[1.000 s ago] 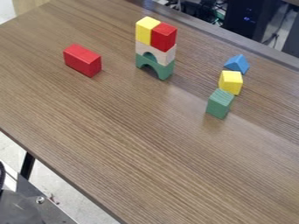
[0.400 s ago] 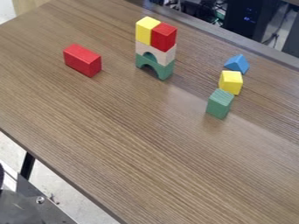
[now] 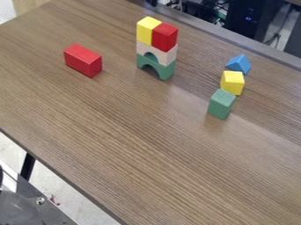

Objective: Move the red block from the tower then remove the yellow block from the tower

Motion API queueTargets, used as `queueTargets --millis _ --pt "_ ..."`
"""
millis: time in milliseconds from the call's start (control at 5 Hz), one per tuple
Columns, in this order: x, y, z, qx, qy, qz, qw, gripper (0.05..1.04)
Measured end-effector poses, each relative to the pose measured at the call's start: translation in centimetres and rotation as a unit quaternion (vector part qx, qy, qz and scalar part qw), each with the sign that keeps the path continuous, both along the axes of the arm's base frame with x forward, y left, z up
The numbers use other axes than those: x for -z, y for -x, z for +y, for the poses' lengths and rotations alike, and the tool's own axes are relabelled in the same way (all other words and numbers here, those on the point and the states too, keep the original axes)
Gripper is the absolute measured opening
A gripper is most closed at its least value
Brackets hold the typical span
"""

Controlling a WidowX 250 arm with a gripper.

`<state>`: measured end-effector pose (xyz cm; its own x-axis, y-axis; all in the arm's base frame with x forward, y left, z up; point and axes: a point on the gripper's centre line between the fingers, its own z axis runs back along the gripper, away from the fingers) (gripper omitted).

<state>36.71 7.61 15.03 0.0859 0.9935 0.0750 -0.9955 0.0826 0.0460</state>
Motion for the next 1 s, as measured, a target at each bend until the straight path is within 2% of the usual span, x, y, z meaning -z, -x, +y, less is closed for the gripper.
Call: queueTargets --millis 200,400,800,1000 --pt "0.7 0.5 0.0 -0.011 0.006 0.011 0.9999 1.0" --pt "1.2 0.9 -0.2 -0.046 0.017 0.004 0.9988 1.0" --pt "1.8 1.1 0.0 -0.061 0.009 0.0 0.9981 1.0" --pt "2.9 1.3 -0.1 -0.058 0.008 -0.001 0.9983 1.0"
